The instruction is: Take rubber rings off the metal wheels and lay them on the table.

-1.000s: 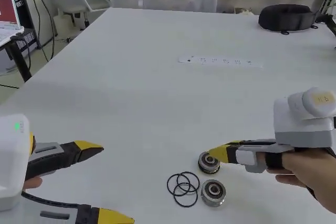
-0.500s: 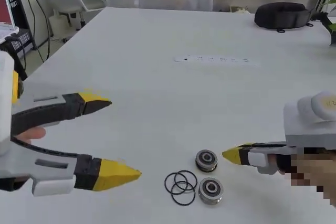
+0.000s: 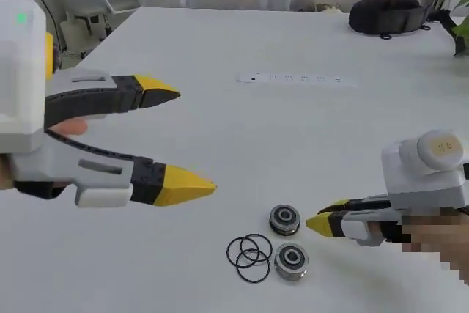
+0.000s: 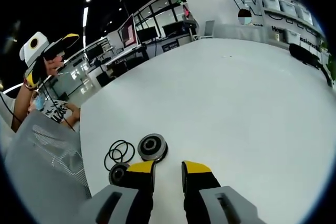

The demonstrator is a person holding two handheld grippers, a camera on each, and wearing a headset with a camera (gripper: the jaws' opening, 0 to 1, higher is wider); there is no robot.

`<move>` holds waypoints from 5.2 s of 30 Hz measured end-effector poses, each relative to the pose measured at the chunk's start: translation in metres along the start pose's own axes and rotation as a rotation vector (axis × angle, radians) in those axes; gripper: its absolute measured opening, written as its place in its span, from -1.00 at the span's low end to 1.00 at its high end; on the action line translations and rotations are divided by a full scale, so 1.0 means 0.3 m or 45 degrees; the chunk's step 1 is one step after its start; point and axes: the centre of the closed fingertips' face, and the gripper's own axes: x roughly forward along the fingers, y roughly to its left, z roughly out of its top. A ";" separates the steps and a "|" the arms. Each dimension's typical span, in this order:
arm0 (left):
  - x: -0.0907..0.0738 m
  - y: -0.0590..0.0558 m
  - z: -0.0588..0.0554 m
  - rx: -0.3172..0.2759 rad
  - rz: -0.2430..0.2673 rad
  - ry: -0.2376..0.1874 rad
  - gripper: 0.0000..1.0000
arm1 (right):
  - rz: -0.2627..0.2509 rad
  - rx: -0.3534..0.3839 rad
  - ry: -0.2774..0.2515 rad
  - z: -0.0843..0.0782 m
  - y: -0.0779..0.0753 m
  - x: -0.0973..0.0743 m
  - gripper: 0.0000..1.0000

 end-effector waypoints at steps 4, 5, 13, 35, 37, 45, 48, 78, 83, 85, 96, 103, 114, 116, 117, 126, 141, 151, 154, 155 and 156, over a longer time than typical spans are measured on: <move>0.046 0.000 0.032 0.045 -0.033 -0.013 0.31 | 0.010 -0.051 0.006 -0.001 0.014 0.008 -0.60; 0.056 0.000 0.037 0.052 -0.039 -0.016 0.31 | 0.012 -0.060 0.005 0.000 0.016 0.009 -0.59; 0.166 -0.011 0.052 0.080 -0.091 -0.019 0.19 | 0.015 -0.127 0.026 -0.008 0.024 0.020 -0.54; 0.439 -0.078 -0.081 0.022 -0.214 0.047 -0.29 | 0.012 -0.216 0.061 -0.019 0.044 0.037 -0.55; 0.450 -0.069 -0.093 -0.052 -0.204 0.025 -0.35 | 0.011 -0.224 0.063 -0.020 0.045 0.039 -0.56; 0.491 -0.043 -0.220 -0.164 -0.121 0.039 -0.52 | 0.009 -0.236 0.063 -0.018 0.046 0.043 -0.57; 0.507 -0.067 -0.281 -0.168 -0.137 0.095 -0.59 | 0.008 -0.239 0.059 -0.015 0.046 0.044 -0.57; 0.553 -0.131 -0.420 -0.250 -0.145 0.210 -0.76 | 0.009 -0.261 0.056 -0.012 0.053 0.056 -0.57; 0.553 -0.134 -0.418 -0.242 -0.147 0.206 -0.79 | 0.009 -0.269 0.064 -0.017 0.055 0.058 -0.58; 0.553 -0.135 -0.417 -0.246 -0.144 0.207 -0.79 | 0.009 -0.270 0.064 -0.017 0.055 0.059 -0.58; 0.554 -0.141 -0.413 -0.236 -0.139 0.211 -0.85 | -0.002 -0.270 0.047 -0.011 0.052 0.068 -0.59; 0.552 -0.145 -0.411 -0.244 -0.135 0.204 -0.86 | 0.020 -0.280 0.046 -0.012 0.065 0.071 -0.65; 0.551 -0.145 -0.413 -0.262 -0.122 0.201 -0.86 | -0.004 -0.337 0.063 -0.015 0.053 0.059 -0.97; 0.550 -0.146 -0.413 -0.263 -0.121 0.202 -0.86 | -0.008 -0.329 0.064 -0.016 0.051 0.058 -0.98; 0.550 -0.146 -0.413 -0.263 -0.121 0.202 -0.86 | -0.013 -0.325 0.064 -0.015 0.049 0.059 -1.00; 0.549 -0.145 -0.412 -0.253 -0.124 0.202 -0.86 | -0.016 -0.056 0.009 -0.003 0.018 0.047 -1.00; 0.547 -0.150 -0.412 -0.237 -0.136 0.196 -0.86 | 0.013 0.104 -0.046 0.034 0.038 0.031 -1.00; 0.534 -0.143 -0.413 -0.263 -0.160 0.182 -0.86 | 0.028 0.140 -0.069 0.061 0.055 0.031 -1.00; 0.538 -0.145 -0.412 -0.242 -0.161 0.185 -0.86 | 0.023 0.138 -0.061 0.058 0.053 0.033 -1.00; 0.539 -0.145 -0.412 -0.239 -0.161 0.187 -0.86 | 0.022 0.140 -0.059 0.058 0.052 0.033 -1.00; 0.539 -0.145 -0.412 -0.234 -0.160 0.189 -0.86 | 0.022 0.142 -0.058 0.058 0.051 0.033 -1.00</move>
